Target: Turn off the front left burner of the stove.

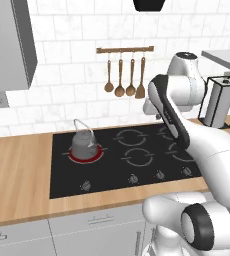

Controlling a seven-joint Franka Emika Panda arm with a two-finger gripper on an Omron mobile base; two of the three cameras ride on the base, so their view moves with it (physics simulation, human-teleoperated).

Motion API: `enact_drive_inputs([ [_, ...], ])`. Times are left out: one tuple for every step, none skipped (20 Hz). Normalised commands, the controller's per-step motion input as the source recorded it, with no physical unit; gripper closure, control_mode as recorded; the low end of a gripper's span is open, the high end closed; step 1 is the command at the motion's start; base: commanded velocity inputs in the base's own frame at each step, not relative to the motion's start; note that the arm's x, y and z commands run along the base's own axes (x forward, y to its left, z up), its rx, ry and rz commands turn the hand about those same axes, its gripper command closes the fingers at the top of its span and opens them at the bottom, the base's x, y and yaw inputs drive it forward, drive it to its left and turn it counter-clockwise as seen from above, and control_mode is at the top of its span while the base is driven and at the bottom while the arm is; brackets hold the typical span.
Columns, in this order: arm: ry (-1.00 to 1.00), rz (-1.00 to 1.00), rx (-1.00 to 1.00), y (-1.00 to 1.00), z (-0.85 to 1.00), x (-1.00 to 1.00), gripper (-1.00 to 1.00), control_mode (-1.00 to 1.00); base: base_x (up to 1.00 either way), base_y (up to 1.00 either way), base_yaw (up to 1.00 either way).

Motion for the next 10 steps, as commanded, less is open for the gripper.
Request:
enact_drive_inputs([
  [0.03, 0.00, 0.00, 0.00, 0.00, 0.00, -1.00, -1.00, 0.00, 0.00, 0.00],
  [0.00, 0.00, 0.00, 0.00, 0.00, -0.23, -1.00, -1.00, 0.00, 0.00, 0.00],
  [0.00, 0.00, 0.00, 0.00, 0.00, -0.39, -1.00, -1.00, 0.00, 0.00, 0.00],
  [0.00, 0.00, -0.04, 0.14, -0.02, -0.48, -1.00, -1.00, 0.00, 0.00, 0.00],
  [0.00, 0.01, -0.09, 0.26, -0.06, -0.55, -1.00, -1.00, 0.00, 0.00, 0.00],
  [0.00, 0.02, -0.10, 0.27, -0.01, -0.54, -1.00, -1.00, 0.00, 0.00, 0.00],
  [0.00, 0.02, -0.07, 0.24, 0.00, -0.54, -1.00, -1.00, 0.00, 0.00, 0.00],
  [0.00, 0.02, -0.06, 0.24, 0.00, -0.54, -1.00, -1.00, 0.00, 0.00, 0.00],
  [-0.01, 0.03, -0.07, 0.28, 0.00, -0.59, -1.00, -1.00, 0.00, 0.00, 0.00],
  [-0.05, 0.03, -0.08, 0.29, 0.00, -0.62, -1.00, -1.00, 0.00, 0.00, 0.00],
])
